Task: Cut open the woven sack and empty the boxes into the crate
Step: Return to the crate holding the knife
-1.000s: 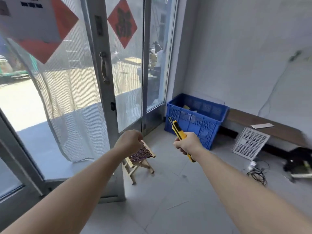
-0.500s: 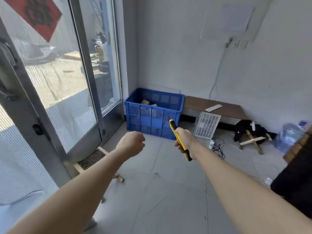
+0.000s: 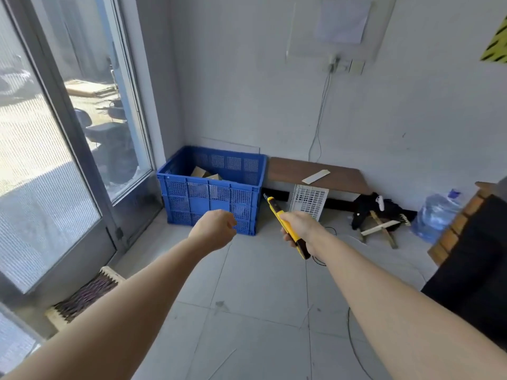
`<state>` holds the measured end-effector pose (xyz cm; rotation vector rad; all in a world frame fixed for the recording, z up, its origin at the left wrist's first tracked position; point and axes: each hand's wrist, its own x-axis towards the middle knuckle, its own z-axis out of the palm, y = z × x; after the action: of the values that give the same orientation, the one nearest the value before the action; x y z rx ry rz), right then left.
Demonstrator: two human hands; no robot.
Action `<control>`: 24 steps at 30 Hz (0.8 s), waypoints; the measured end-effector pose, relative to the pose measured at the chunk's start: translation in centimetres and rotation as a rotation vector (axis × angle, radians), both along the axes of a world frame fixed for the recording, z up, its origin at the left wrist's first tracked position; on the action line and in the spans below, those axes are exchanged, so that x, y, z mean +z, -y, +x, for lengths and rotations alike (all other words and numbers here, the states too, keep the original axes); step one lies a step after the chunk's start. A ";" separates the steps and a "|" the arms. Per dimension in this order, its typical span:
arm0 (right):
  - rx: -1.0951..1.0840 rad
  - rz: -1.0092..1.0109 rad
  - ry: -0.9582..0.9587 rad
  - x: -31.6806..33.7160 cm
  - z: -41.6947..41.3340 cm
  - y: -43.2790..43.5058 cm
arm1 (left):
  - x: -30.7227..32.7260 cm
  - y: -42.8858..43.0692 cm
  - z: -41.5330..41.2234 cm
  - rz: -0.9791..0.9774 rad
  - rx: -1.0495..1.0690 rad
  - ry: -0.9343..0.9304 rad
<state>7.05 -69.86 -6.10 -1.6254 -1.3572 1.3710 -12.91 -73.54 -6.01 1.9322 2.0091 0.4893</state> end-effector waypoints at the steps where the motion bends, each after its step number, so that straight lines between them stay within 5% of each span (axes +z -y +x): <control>1: -0.007 -0.005 0.000 -0.1 0.8 -1.2 | -0.2 -1.3 0.6 -0.005 -0.004 0.003; 24: -0.122 -0.037 0.073 -0.6 5.0 -34.4 | -2.0 -36.7 3.6 -0.079 -0.146 0.008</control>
<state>12.02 -35.45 -6.70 -1.7681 -1.2581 1.2832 -9.32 -36.83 -7.98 2.0069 1.8365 0.3744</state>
